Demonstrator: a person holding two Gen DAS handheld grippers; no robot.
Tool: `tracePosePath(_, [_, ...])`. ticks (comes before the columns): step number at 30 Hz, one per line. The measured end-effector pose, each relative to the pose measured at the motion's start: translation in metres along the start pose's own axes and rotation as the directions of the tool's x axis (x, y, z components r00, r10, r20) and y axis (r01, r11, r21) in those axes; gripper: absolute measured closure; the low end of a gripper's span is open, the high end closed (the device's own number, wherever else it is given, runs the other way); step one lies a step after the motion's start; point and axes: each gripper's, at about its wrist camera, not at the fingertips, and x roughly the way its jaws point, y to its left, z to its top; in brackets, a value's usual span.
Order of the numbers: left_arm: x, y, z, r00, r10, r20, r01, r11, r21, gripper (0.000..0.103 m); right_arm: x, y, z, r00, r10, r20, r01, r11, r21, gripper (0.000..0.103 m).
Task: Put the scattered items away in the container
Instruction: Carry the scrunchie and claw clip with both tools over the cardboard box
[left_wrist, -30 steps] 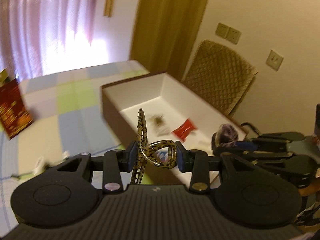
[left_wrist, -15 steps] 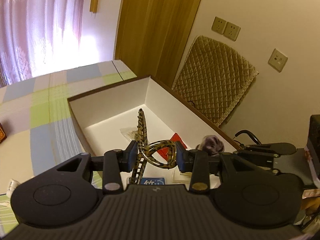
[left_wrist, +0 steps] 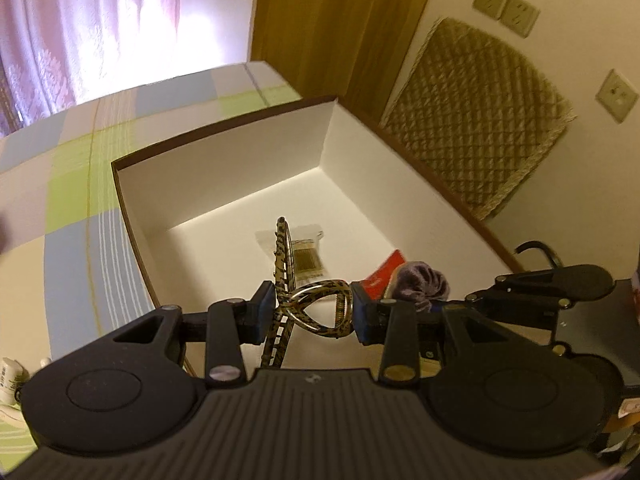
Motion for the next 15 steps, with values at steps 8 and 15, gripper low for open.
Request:
tracePosePath(8, [0.027,0.011,0.01,0.995,0.047,-0.083,-0.049,0.999,-0.017,0.069,0.02,-0.007,0.011,0.998,0.038,-0.054,-0.039,0.999,-0.022,0.082])
tracePosePath(15, [0.033,0.014,0.011,0.993,0.045,-0.108,-0.048,0.998,-0.03,0.071,0.027,-0.009,0.016,0.997,0.049,-0.061,-0.051,0.998,-0.024,0.082])
